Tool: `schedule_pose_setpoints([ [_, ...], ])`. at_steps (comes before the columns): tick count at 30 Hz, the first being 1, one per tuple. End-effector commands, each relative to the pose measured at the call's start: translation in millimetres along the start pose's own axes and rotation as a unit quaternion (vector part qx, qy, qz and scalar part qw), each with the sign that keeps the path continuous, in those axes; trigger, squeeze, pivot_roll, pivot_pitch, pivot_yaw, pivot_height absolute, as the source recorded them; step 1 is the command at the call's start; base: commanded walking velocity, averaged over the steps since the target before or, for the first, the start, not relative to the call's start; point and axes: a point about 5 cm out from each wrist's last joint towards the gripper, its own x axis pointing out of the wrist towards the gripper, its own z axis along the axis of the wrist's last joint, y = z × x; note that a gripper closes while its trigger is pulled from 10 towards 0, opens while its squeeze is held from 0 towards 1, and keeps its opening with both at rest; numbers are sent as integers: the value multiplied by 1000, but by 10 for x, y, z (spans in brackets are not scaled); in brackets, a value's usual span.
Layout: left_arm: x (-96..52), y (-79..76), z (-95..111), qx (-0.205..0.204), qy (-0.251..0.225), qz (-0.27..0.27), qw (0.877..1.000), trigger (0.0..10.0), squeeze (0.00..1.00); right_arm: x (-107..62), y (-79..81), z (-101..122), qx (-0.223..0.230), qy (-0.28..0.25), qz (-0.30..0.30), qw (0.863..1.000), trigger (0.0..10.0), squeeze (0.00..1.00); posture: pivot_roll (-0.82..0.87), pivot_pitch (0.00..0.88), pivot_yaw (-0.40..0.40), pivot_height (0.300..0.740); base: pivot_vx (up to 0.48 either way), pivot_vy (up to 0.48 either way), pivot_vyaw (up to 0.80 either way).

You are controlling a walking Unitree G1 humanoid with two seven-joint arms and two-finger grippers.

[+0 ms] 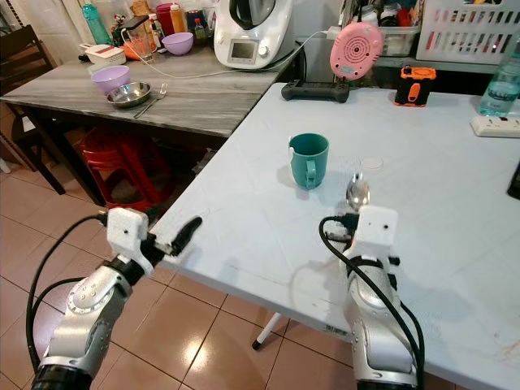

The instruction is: Setting the table

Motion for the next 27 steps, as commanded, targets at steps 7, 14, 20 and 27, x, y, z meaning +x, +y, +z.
schedule_pose_setpoints([
  [7,42,70,-10,-32,-5,45,998,10000,0,-45,107,90,35,-31,21,999,10000,0,-135,0,103,740,0,0,0],
  [14,40,72,-12,-44,-7,45,998,10000,0,-30,110,80,47,-27,20,998,10000,0,-132,0,102,740,0,160,-557],
  [20,44,72,-17,-45,-7,43,998,10000,0,-28,103,78,47,-26,18,998,10000,0,-133,0,103,740,0,306,-728],
  [27,66,67,-13,-45,-8,38,998,10000,0,-22,93,76,44,-29,11,999,10000,0,-136,0,108,740,0,335,-735],
])
